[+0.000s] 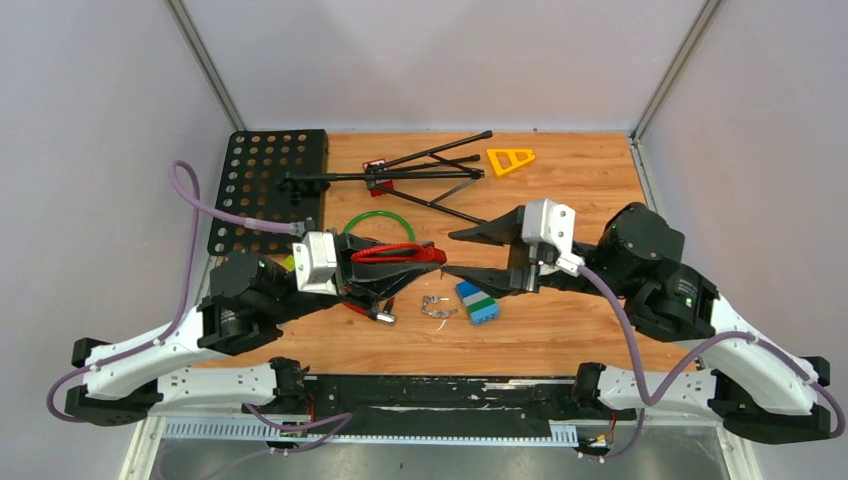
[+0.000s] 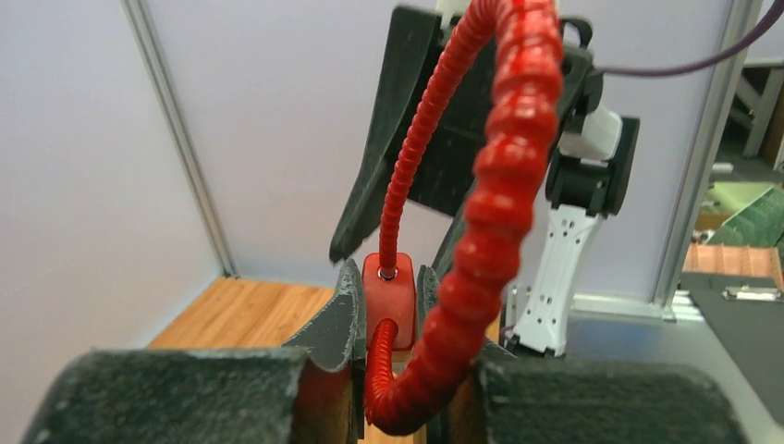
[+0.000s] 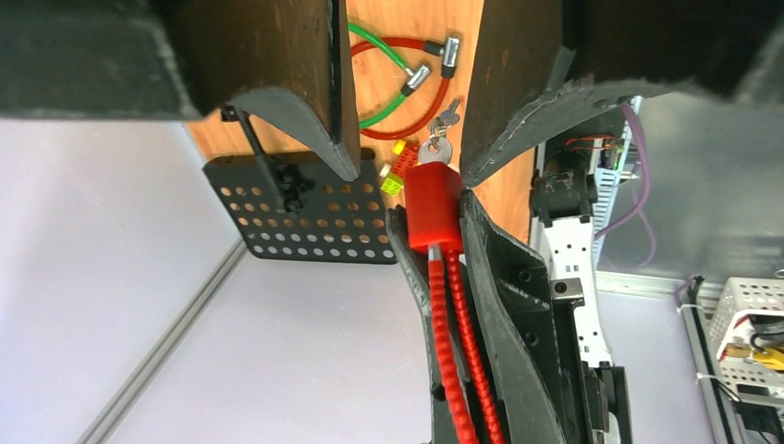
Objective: Lock with the key
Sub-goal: Lock the lock.
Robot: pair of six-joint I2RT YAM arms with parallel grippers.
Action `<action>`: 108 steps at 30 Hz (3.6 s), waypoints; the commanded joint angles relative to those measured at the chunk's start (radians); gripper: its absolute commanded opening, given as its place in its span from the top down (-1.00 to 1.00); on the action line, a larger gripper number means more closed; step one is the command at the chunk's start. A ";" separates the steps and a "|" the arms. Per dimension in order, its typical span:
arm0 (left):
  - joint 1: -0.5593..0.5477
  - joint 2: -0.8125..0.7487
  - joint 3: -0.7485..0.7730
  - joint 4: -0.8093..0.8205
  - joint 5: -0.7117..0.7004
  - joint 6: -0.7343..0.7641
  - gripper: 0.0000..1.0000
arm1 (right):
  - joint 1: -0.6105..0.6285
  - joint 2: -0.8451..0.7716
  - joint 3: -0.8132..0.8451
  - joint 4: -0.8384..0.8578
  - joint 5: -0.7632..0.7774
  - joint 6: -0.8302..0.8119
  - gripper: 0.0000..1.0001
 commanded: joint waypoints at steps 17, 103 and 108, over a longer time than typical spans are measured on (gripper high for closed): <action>-0.003 0.096 0.159 -0.268 0.037 0.128 1.00 | -0.005 0.075 0.213 -0.040 -0.129 0.039 0.11; -0.003 -0.190 -0.015 -0.367 0.689 0.798 1.00 | 0.053 0.190 0.077 -0.125 -0.469 0.195 0.08; -0.003 -0.201 -0.017 -0.343 0.715 0.774 1.00 | 0.054 0.189 0.066 -0.123 -0.481 0.179 0.12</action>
